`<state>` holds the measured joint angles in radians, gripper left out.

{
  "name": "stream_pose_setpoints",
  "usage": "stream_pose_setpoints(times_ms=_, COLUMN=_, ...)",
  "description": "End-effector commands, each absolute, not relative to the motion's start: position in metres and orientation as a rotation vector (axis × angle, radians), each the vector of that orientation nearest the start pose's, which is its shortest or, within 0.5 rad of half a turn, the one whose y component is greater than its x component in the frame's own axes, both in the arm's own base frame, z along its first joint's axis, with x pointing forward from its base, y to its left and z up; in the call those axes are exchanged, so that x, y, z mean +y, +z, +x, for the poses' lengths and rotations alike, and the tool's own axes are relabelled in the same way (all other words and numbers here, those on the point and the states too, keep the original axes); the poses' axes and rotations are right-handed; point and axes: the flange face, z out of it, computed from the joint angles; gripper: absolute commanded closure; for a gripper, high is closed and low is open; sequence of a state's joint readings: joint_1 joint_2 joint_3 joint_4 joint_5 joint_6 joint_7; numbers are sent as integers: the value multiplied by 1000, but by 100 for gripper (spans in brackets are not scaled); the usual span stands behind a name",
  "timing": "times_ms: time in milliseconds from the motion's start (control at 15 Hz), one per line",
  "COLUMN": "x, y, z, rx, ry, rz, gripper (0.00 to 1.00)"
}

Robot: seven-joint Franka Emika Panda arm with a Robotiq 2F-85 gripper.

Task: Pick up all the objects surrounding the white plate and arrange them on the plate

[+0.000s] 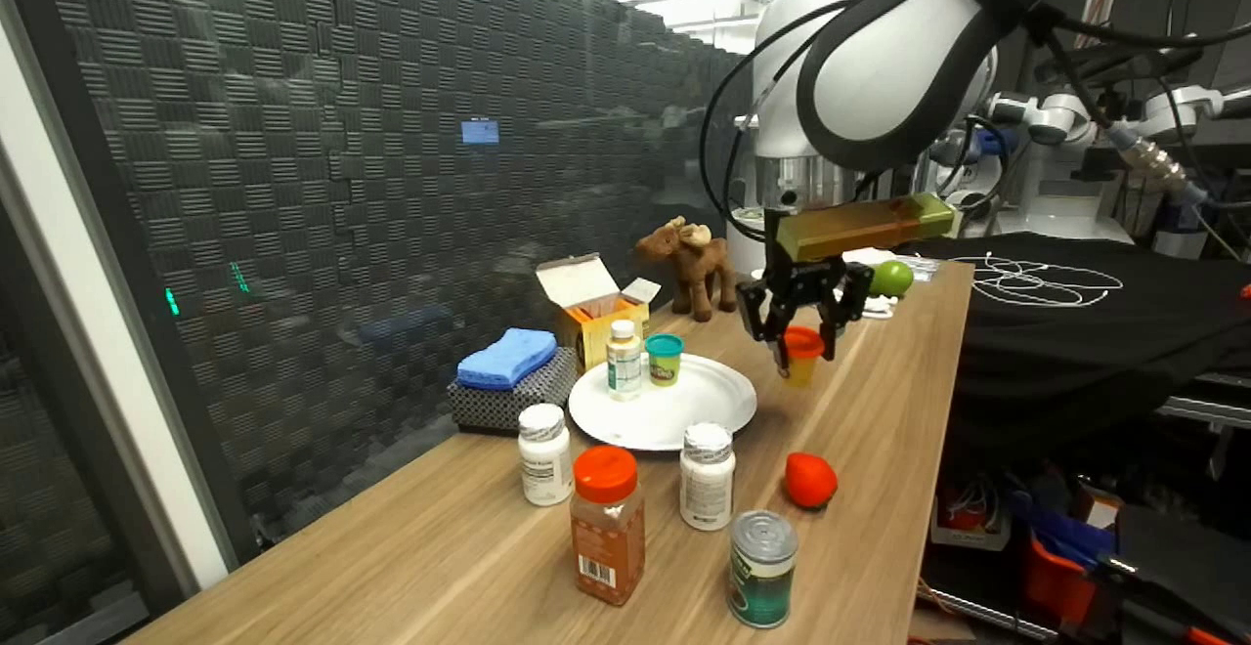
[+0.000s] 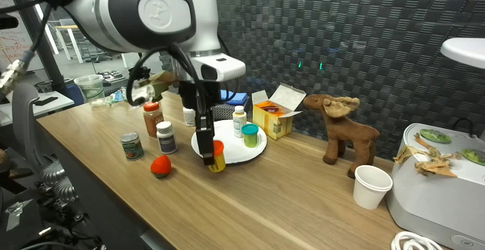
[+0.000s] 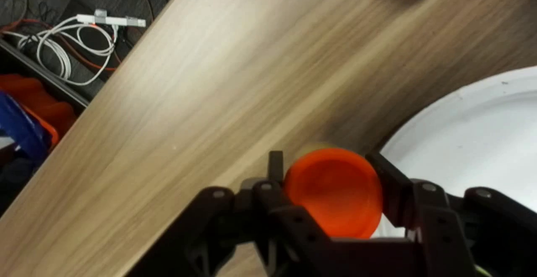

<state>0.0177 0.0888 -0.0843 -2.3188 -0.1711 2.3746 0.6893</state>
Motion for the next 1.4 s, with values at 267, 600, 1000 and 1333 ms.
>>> stream_pose_setpoints(times_ms=267, x=-40, y=346, z=567, rx=672, ry=-53, rz=-3142, gripper=73)
stream_pose_setpoints(times_ms=600, x=-65, y=323, z=589, rx=464, ry=104, rz=-3036, gripper=73)
stream_pose_setpoints(times_ms=1000, x=-77, y=297, z=611, rx=366, ry=189, rz=-3013, gripper=73)
stream_pose_setpoints(times_ms=1333, x=-61, y=282, z=625, rx=290, ry=277, rz=-3015, gripper=73)
